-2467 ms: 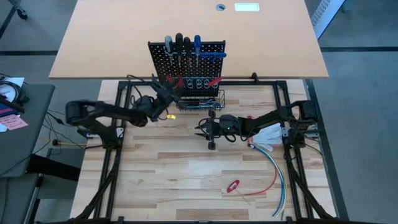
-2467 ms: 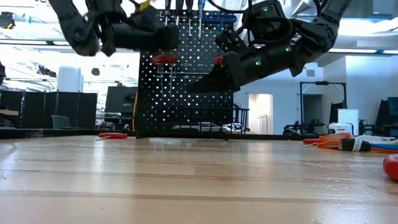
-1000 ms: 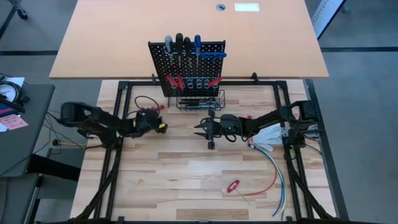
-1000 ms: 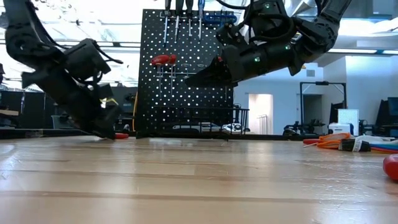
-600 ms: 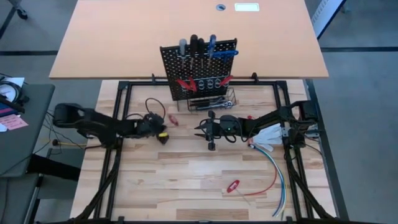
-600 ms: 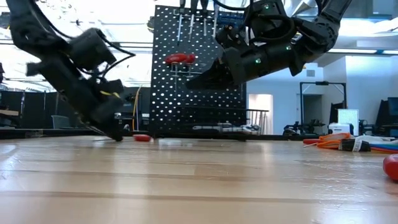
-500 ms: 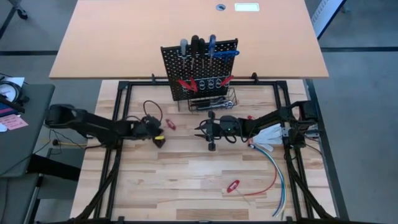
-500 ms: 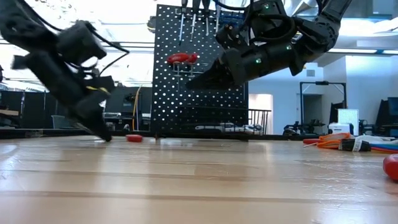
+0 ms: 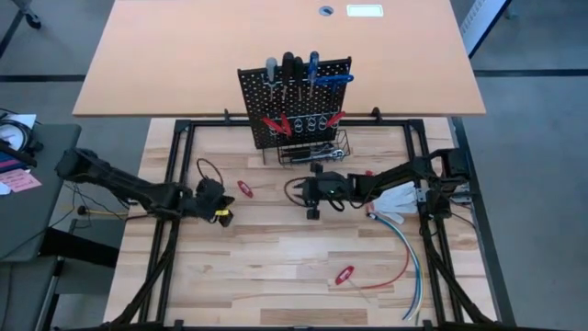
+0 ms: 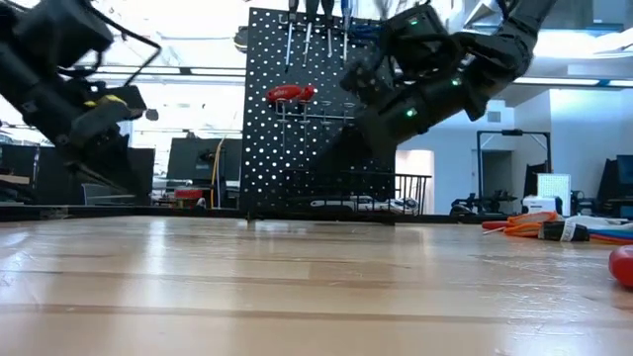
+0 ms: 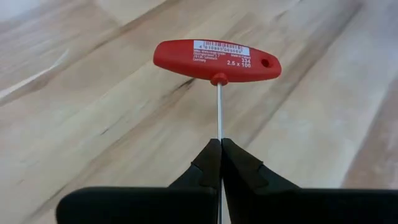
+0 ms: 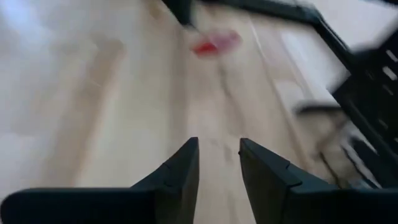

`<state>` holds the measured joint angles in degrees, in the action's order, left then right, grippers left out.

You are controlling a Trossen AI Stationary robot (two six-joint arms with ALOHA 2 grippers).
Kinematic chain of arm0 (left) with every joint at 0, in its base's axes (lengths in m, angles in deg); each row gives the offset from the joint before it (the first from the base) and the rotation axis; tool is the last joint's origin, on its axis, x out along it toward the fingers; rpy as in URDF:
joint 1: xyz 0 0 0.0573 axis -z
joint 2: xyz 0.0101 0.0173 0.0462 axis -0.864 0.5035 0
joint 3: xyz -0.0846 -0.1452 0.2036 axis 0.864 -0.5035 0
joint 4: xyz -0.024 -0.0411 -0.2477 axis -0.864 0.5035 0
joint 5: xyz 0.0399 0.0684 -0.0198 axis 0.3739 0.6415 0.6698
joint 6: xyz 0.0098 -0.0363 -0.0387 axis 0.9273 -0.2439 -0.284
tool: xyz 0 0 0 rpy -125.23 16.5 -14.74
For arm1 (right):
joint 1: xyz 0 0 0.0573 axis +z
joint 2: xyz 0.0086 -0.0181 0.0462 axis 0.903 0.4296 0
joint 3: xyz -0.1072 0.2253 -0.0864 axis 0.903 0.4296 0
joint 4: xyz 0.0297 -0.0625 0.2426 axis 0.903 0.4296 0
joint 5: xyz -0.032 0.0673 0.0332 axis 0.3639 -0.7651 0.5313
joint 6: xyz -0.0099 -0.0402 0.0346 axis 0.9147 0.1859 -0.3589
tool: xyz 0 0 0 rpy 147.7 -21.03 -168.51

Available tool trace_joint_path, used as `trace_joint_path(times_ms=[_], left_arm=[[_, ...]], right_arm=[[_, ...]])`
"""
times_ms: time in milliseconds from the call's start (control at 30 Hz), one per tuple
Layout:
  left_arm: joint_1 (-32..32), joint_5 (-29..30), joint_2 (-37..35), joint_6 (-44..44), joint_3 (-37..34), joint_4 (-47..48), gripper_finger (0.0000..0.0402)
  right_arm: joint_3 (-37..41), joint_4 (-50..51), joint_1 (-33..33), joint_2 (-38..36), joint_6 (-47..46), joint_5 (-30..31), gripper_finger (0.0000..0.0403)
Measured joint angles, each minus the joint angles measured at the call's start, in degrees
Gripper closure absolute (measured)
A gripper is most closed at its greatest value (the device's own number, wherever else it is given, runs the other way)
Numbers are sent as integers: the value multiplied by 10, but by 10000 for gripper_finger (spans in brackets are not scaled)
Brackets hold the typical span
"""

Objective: Hang tools onto peg board
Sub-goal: Hang the red allen wrench on the pegboard

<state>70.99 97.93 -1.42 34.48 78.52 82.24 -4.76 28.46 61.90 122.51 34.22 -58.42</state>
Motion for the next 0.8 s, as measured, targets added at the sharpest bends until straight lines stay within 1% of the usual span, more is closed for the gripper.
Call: trace_joint_path(times_ms=[100,167,233,300,367,467,567,700,800], left_arm=[[57,59,10,-25,-17,-55,401],[92,106,24,-43,-25,-87,401],[120,141,43,-62,-26,-108,401],[143,158,63,-73,-26,-133,401],[167,166,88,-78,-26,-162,401],[194,181,126,-82,-26,-192,401],[216,204,168,-93,-26,-218,401],[229,209,210,-107,-26,-236,401],[229,209,230,-116,-26,-240,401]], right_arm=[[-37,100,-1,-5,0,50,297],[-75,168,-1,-6,0,82,310],[-110,238,1,-6,7,108,322],[-146,298,0,-6,13,115,329],[-174,334,-6,-6,13,120,332],[-200,364,-26,-7,14,135,333],[-203,362,-48,-6,13,134,333],[-203,362,-76,14,14,131,333],[-203,337,-88,34,22,129,333]])
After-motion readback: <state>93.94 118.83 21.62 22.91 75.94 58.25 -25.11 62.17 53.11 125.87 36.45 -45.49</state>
